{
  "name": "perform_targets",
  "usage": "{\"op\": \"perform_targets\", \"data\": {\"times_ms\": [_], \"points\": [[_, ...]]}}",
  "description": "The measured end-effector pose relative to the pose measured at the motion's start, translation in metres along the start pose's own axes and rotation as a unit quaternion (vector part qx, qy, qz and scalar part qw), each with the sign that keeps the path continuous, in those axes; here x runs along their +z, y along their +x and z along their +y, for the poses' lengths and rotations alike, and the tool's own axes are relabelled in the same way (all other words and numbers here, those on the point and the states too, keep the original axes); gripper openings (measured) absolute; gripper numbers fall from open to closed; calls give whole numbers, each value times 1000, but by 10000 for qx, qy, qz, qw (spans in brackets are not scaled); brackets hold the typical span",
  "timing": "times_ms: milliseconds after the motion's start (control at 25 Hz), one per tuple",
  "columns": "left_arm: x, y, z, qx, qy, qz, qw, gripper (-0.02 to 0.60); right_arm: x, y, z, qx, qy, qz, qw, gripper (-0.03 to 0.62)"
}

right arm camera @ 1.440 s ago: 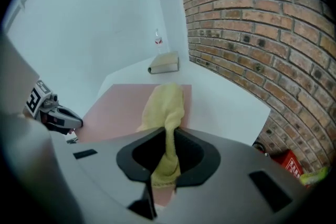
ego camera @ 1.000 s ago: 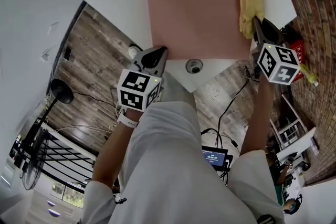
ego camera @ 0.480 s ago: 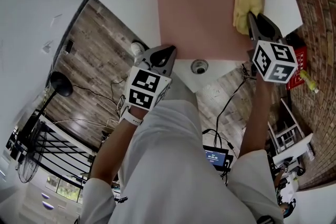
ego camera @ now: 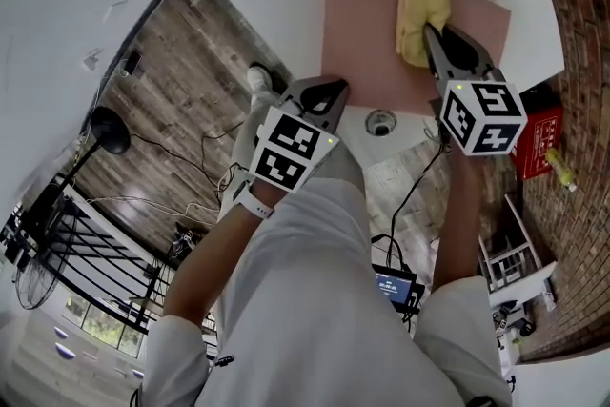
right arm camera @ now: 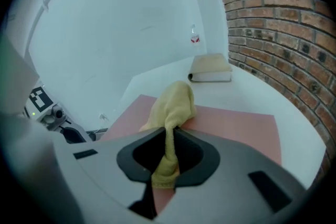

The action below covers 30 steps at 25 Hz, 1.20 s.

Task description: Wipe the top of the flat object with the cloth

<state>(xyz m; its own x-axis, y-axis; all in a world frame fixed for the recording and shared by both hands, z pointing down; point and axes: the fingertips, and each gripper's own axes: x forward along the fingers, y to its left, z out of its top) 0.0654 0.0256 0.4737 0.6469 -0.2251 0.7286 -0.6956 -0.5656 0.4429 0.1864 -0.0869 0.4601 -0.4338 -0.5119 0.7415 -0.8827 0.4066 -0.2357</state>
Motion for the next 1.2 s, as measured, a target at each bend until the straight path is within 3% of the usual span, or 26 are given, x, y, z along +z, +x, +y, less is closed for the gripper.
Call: {"op": "perform_targets", "data": {"times_ms": [560,680,840,960,1200], "points": [[1,0,-5,-221,-1,27,9998,17,14,36,88,1150,-766,155,9903,52],[2,2,-9,-321,-54,102,9994,18,22,35,98,1601,-1286,184,9785,52],[7,0,-8,-316,39,172,9993,18,57,28,111,2214,-1556,39,9627,54],[15,-4,-11,-419,-10,198,9989,18,80,21,109,2239,-2160,55,9504,52],[44,1,-13,-388,-120,-232,9989,18,109,15,98,2032,-3446,382,9157,52]]}}
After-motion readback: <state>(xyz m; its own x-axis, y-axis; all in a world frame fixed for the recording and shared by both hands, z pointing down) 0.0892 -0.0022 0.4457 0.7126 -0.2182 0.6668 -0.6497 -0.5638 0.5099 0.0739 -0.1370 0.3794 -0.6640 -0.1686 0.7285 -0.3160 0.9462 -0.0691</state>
